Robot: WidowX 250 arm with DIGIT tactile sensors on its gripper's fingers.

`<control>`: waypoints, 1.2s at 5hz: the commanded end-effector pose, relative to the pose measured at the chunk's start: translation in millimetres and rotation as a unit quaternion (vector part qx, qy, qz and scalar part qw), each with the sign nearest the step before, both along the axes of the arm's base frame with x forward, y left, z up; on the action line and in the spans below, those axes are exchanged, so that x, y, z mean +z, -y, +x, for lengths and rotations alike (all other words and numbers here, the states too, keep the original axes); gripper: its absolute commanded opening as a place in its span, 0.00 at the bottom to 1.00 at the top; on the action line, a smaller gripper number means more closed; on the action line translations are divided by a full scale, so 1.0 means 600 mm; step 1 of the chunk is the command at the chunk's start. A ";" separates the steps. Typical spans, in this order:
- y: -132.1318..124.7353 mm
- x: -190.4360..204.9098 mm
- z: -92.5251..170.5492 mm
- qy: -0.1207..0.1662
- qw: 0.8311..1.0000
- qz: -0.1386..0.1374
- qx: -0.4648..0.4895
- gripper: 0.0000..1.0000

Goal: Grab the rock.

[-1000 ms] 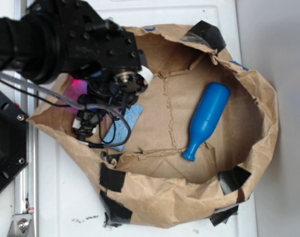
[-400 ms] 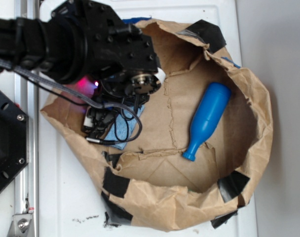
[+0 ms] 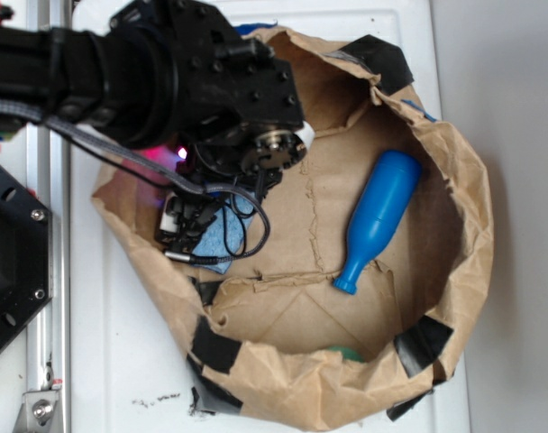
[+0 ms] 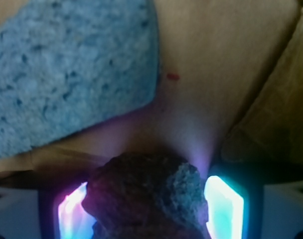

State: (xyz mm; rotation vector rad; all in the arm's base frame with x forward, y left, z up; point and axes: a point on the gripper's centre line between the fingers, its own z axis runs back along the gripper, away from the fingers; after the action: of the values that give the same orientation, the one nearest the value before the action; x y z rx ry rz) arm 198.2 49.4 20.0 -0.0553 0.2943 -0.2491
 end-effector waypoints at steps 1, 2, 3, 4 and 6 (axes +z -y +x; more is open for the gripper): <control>0.000 0.105 0.046 0.129 0.991 0.023 0.031 0.00; 0.028 0.190 0.043 0.164 0.986 -0.005 0.041 0.00; 0.055 0.246 0.053 0.192 0.980 -0.025 0.052 0.00; 0.082 0.301 0.061 0.219 0.972 -0.059 0.057 0.00; 0.106 0.304 0.093 0.216 0.972 -0.058 0.073 0.00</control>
State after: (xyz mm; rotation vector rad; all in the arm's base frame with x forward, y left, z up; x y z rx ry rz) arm 253.0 -10.7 183.6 -0.1439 -0.1019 -0.1059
